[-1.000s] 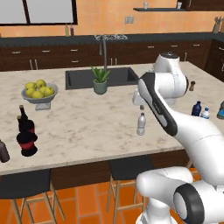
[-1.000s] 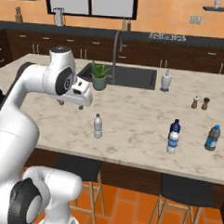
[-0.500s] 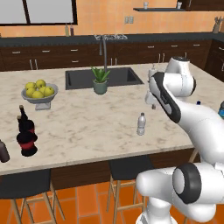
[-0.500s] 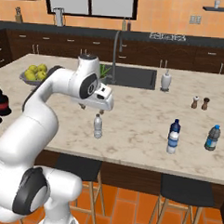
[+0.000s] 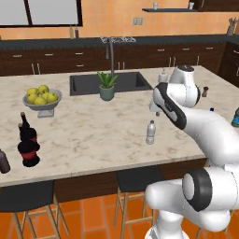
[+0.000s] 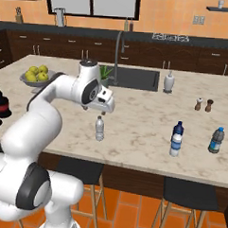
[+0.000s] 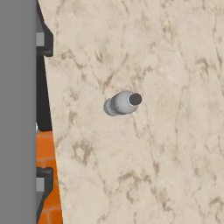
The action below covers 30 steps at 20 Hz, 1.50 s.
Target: Move the plastic bottles in the middle to the plastics group, and the glass bottles in the middle to the glass group.
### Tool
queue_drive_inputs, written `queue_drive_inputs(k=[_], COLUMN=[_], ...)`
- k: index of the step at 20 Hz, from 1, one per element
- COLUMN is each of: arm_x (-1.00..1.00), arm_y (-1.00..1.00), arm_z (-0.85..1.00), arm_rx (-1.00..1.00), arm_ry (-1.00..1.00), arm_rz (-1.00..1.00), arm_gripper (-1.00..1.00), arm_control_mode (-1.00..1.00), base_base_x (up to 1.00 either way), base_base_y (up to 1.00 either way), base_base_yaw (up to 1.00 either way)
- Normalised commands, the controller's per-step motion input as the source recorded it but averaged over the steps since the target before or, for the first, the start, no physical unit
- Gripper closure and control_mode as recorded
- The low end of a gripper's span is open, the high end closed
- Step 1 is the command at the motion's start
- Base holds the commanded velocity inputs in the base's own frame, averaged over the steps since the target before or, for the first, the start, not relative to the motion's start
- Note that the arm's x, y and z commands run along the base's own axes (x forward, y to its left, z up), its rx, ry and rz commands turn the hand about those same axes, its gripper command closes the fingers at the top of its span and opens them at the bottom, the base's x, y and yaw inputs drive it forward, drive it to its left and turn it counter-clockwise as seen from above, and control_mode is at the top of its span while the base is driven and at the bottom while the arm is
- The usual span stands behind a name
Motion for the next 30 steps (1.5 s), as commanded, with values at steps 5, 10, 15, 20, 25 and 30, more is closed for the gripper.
queue_drive_inputs(k=[5,10,15,20,25,30], arm_x=[0.67,0.50,0.28,0.02,0.00,0.00], arm_y=[0.08,0.00,0.00,0.07,0.00,0.00], arm_z=[-0.45,-0.21,-0.25,-0.53,-0.41,-0.08], arm_rx=[0.00,0.00,0.00,0.00,0.00,0.00], arm_ry=[-0.01,0.01,0.06,0.06,0.00,-0.01], arm_rz=[0.00,0.00,0.00,0.03,0.02,0.01], arm_gripper=[-1.00,-1.00,-1.00,-1.00,-1.00,-1.00], arm_control_mode=[-1.00,-1.00,-1.00,-1.00,-1.00,-1.00], base_base_x=[0.00,0.00,0.00,0.00,0.00,0.00], base_base_y=[0.00,0.00,0.00,0.00,0.00,0.00], base_base_yaw=[0.00,0.00,0.00,0.00,0.00,0.00])
